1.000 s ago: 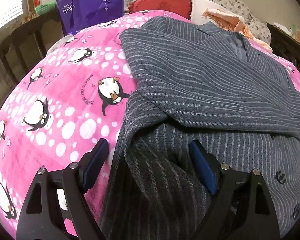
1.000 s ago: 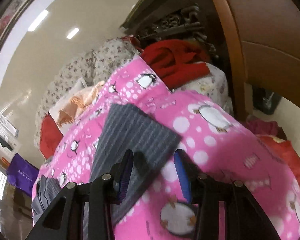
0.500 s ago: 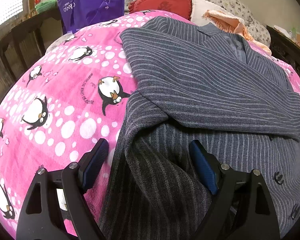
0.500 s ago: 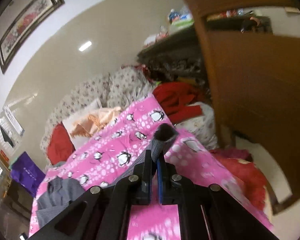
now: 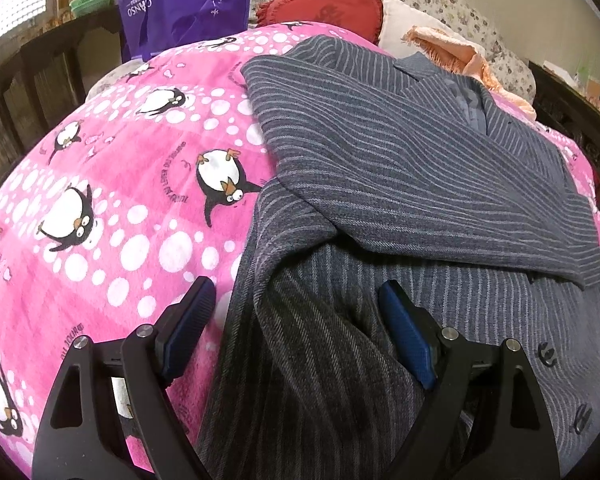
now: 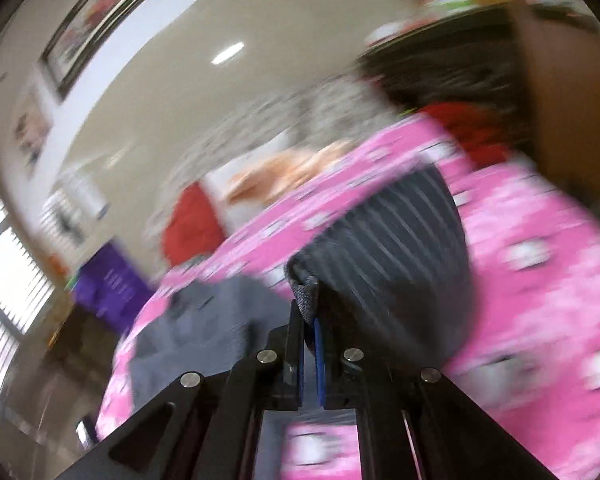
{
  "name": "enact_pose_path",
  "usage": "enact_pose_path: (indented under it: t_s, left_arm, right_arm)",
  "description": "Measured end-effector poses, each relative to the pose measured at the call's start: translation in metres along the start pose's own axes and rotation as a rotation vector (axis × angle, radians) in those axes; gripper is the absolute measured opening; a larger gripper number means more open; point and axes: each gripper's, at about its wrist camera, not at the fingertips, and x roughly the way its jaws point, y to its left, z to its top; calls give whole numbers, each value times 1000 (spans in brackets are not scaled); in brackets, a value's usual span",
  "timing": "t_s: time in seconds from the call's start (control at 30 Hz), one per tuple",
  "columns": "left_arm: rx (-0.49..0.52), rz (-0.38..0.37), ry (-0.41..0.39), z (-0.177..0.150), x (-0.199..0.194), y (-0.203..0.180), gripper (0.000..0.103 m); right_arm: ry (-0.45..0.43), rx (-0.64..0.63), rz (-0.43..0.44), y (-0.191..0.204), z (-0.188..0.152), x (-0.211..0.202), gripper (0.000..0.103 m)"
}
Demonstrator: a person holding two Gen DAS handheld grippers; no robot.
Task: Fold large clothes
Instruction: 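Fold the held sleeve across the jacket body and open the right gripper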
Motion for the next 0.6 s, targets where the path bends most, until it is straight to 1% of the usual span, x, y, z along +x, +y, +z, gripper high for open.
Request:
enact_pose_path:
  t_s: [0.07, 0.13, 0.2, 0.23, 0.3, 0.37, 0.43, 0.47, 0.5, 0.53, 0.57, 0.6]
  left_arm:
    - [-10, -13, -3, 0, -1, 2, 84]
    - [-15, -20, -4, 0, -1, 3, 84]
    - [-14, -19, -3, 1, -1, 3, 84]
    - [-12, -17, -3, 1, -1, 3, 84]
    - [-13, -19, -2, 1, -1, 4, 84]
    - [-11, -17, -3, 1, -1, 3, 84]
    - [-10, -15, -2, 1, -1, 3, 84]
    - [-7, -12, -1, 1, -1, 3, 84]
    - [-4, -9, 1, 1, -1, 3, 84]
    - [0, -5, 4, 2, -2, 2, 84]
    - [4, -4, 11, 3, -4, 1, 84]
    - [-9, -9, -1, 4, -14, -1, 84]
  right_arm:
    - [67, -62, 71, 39, -24, 39, 4]
    - [134, -142, 112, 76, -51, 76, 4]
    - [197, -169, 147, 97, -71, 103, 4]
    - [232, -207, 154, 108, -85, 117, 4]
    - [291, -295, 107, 121, -111, 138, 4]
    - [353, -336, 35, 120, -129, 150, 4]
    - [401, -364, -21, 117, -143, 151, 13]
    - [393, -383, -23, 114, -146, 142, 14]
    - [386, -406, -38, 112, -146, 135, 20]
    - [377, -446, -70, 108, -147, 122, 31]
    - [364, -479, -102, 104, -147, 112, 36]
    - [340, -510, -140, 99, -148, 100, 43]
